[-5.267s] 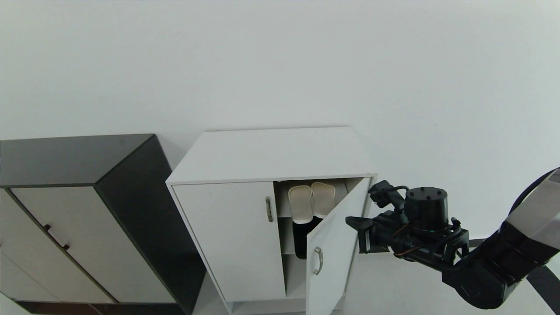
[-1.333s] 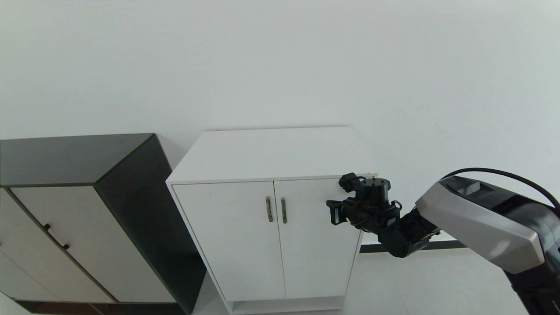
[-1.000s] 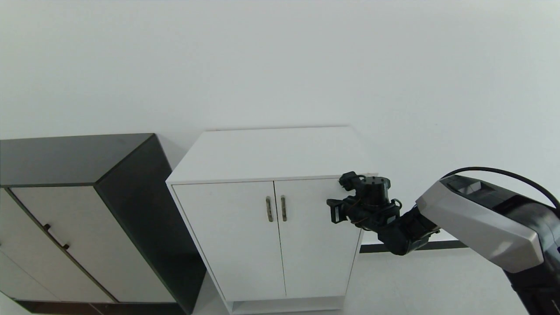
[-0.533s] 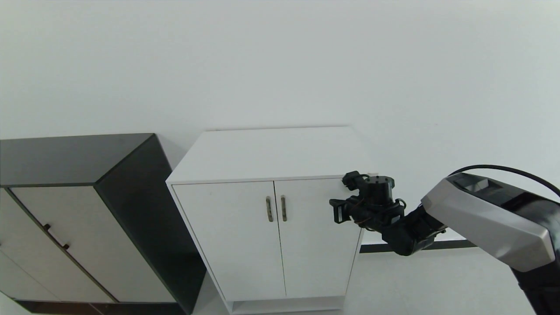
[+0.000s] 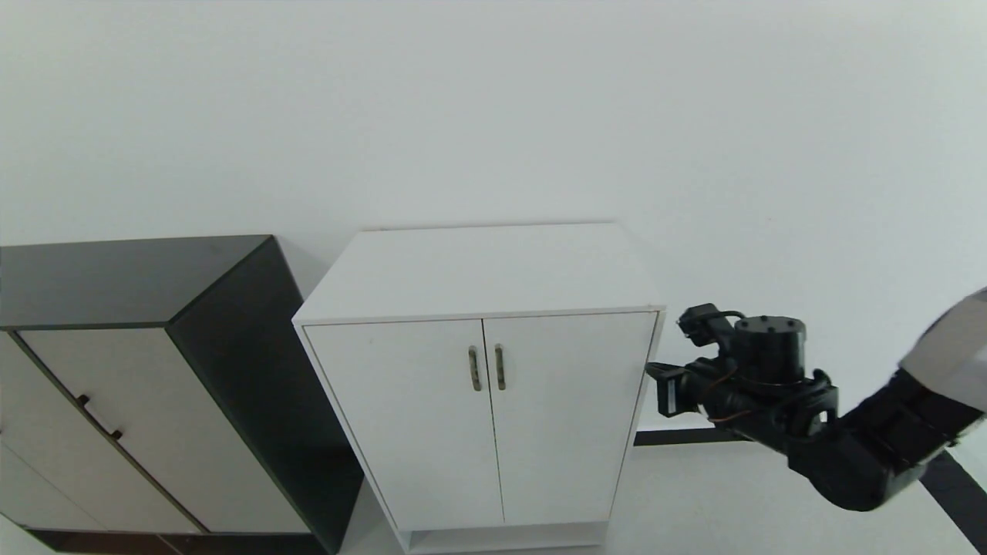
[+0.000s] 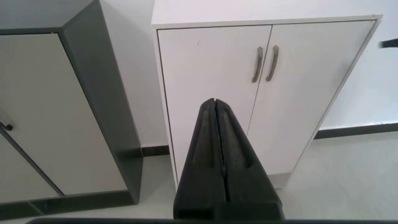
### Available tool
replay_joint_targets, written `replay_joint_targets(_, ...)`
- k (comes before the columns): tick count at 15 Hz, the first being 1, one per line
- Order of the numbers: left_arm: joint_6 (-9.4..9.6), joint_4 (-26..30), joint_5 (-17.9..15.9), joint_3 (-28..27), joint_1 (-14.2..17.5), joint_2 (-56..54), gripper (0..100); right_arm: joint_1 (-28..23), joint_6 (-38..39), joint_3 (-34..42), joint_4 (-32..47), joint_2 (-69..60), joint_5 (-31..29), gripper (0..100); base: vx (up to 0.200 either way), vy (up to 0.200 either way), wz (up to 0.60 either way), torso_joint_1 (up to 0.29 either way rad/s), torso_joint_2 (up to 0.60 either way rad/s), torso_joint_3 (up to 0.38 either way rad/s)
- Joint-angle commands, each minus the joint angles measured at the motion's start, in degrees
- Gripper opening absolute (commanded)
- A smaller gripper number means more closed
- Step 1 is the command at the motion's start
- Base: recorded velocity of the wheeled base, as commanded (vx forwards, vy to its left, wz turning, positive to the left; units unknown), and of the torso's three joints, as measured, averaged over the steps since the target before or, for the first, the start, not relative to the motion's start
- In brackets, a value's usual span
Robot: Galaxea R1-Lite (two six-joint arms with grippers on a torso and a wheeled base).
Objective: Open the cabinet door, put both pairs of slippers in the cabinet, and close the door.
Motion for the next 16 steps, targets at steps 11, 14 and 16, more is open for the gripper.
replay_joint_targets(11, -0.10, 0.0, 0.0, 0.0, -0.1, 0.1, 0, -10.5, -4.5, 39.7, -0.8, -42.2, -0.5, 0, 0.000, 0.000, 0.00, 0.000, 0.00, 0.000)
replay_joint_targets(14, -0.19, 0.0, 0.0, 0.0, 0.0, 0.0, 0, -10.5, -3.6, 39.7, 10.1, -48.7, 0.6, 0, 0.000, 0.000, 0.00, 0.000, 0.00, 0.000)
replay_joint_targets(16, -0.10, 0.0, 0.0, 0.0, -0.1, 0.1, 0, -10.5, -3.6, 39.7, 17.0, -55.0, 1.0, 0, 0.000, 0.000, 0.00, 0.000, 0.00, 0.000)
